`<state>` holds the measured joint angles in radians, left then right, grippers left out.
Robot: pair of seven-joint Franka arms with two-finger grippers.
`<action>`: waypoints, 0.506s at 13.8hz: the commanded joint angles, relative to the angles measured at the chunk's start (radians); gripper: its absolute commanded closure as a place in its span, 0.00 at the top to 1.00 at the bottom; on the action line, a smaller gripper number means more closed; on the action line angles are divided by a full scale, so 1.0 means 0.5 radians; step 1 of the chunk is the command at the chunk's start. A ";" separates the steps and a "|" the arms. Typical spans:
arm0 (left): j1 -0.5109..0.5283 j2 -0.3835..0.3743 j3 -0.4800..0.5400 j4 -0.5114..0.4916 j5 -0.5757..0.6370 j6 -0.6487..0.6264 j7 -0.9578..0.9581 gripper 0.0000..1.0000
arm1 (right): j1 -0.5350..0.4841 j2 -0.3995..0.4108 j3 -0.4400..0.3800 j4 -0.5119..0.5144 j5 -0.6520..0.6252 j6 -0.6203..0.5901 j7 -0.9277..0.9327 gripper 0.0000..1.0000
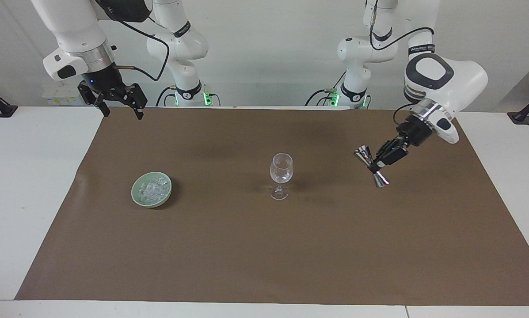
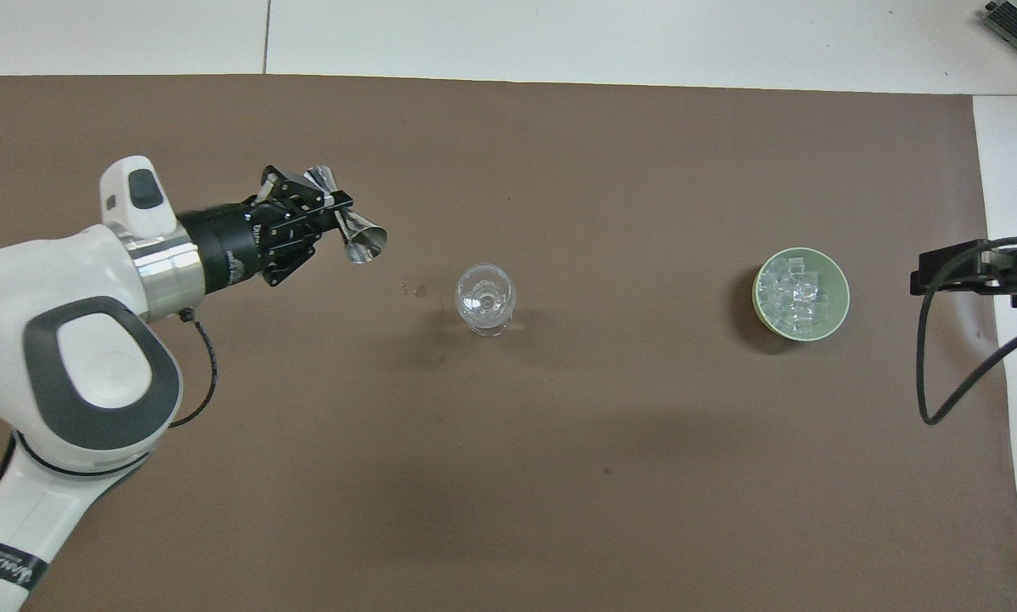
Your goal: Pour wine and add ice with both arms
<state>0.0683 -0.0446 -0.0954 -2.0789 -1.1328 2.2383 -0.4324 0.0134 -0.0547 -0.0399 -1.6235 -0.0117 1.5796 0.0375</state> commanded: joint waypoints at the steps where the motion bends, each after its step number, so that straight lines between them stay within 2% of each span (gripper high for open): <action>1: 0.240 0.009 -0.027 -0.051 -0.130 -0.263 -0.013 0.00 | -0.033 -0.044 0.021 -0.115 0.033 0.065 -0.218 1.00; 4: 0.400 0.074 -0.027 -0.064 -0.137 -0.387 -0.019 0.00 | -0.033 -0.059 0.000 -0.296 0.033 0.279 -0.519 1.00; 7: 0.486 0.086 -0.027 -0.110 -0.173 -0.436 -0.028 0.00 | -0.036 -0.007 -0.015 -0.370 0.033 0.408 -0.881 1.00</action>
<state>0.2750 0.0044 -0.0963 -2.1122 -1.1876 2.0511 -0.4341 0.0102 -0.0525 -0.0487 -1.7567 -0.0117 1.7229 -0.2959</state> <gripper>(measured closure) 0.784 0.000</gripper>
